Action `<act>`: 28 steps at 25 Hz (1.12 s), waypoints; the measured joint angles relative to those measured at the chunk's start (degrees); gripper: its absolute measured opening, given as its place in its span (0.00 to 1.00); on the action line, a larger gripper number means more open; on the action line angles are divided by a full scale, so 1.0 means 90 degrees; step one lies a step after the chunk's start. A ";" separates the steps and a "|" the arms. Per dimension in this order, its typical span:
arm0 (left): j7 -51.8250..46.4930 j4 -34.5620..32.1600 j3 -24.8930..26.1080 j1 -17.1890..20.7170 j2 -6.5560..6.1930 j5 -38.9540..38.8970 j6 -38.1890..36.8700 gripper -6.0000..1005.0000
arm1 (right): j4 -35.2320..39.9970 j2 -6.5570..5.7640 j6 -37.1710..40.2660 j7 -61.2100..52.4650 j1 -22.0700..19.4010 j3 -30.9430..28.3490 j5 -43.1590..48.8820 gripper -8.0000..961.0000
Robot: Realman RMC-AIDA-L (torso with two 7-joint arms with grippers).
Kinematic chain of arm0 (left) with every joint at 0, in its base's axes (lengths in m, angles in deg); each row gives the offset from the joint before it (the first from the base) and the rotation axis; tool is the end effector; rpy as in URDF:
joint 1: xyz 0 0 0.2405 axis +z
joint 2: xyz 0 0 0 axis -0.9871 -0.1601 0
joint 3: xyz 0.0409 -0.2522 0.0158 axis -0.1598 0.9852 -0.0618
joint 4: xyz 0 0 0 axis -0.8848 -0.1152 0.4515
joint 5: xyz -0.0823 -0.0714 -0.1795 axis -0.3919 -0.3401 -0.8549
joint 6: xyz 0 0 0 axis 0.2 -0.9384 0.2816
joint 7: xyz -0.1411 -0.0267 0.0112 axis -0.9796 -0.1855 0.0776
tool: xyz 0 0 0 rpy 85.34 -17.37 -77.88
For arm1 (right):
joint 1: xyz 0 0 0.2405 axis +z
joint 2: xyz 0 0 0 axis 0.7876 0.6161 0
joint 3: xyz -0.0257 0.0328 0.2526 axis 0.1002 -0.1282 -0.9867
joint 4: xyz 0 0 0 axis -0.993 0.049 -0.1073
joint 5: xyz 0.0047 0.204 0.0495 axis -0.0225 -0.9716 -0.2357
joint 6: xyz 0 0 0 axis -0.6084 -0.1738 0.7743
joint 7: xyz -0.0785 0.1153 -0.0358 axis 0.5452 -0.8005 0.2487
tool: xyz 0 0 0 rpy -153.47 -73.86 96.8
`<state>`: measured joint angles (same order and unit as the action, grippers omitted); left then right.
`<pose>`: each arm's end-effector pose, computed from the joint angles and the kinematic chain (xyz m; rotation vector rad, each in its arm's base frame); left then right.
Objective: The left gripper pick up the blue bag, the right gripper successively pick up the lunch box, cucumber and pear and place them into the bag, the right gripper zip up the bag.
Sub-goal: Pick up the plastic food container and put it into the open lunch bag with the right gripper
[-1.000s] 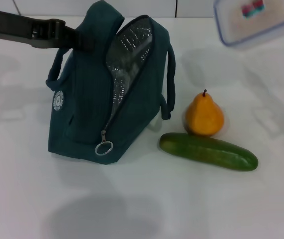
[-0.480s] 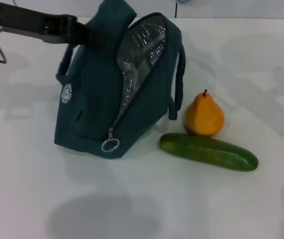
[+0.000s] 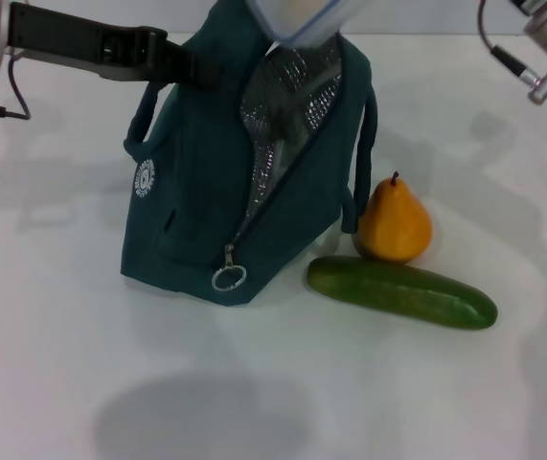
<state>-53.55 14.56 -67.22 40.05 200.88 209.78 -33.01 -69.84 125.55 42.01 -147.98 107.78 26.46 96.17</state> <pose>-0.1755 0.3794 0.0903 -2.5981 -1.4163 -0.5146 0.1169 0.4156 -0.0025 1.9894 -1.3822 -1.8629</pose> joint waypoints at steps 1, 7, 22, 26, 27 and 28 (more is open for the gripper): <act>0.0000 0.0000 0.0009 0.0007 0.0000 -0.0007 0.0001 0.05 | 0.0000 0.0000 -0.0032 -0.0006 -0.0001 0.0117 0.0000 0.23; -0.0002 0.0001 0.0022 0.0088 0.0000 -0.0146 0.0026 0.05 | 0.0009 0.0000 -0.0166 -0.0031 -0.0233 0.0576 0.0000 0.24; 0.0015 0.0007 0.0027 0.0113 0.0069 -0.0157 0.0063 0.05 | 0.1395 -0.0001 -0.1513 -0.0575 -0.0748 0.2438 -0.0205 0.26; 0.0016 0.0010 0.0013 0.0148 0.0069 -0.0157 0.0056 0.05 | 0.2081 0.0000 -0.2010 -0.0489 -0.1046 0.3430 -0.0953 0.27; 0.0016 0.0011 0.0012 0.0155 0.0069 -0.0157 0.0055 0.05 | 0.2162 0.0001 -0.2067 -0.0432 -0.1128 0.3581 -0.1118 0.27; 0.0016 0.0011 0.0011 0.0159 0.0069 -0.0157 0.0054 0.05 | 0.2206 -0.0001 -0.2102 -0.0374 -0.1196 0.3666 -0.1257 0.27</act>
<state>-53.41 14.66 -67.12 41.48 201.50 208.36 -32.52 -49.98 125.54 23.09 -151.35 97.01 59.45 84.86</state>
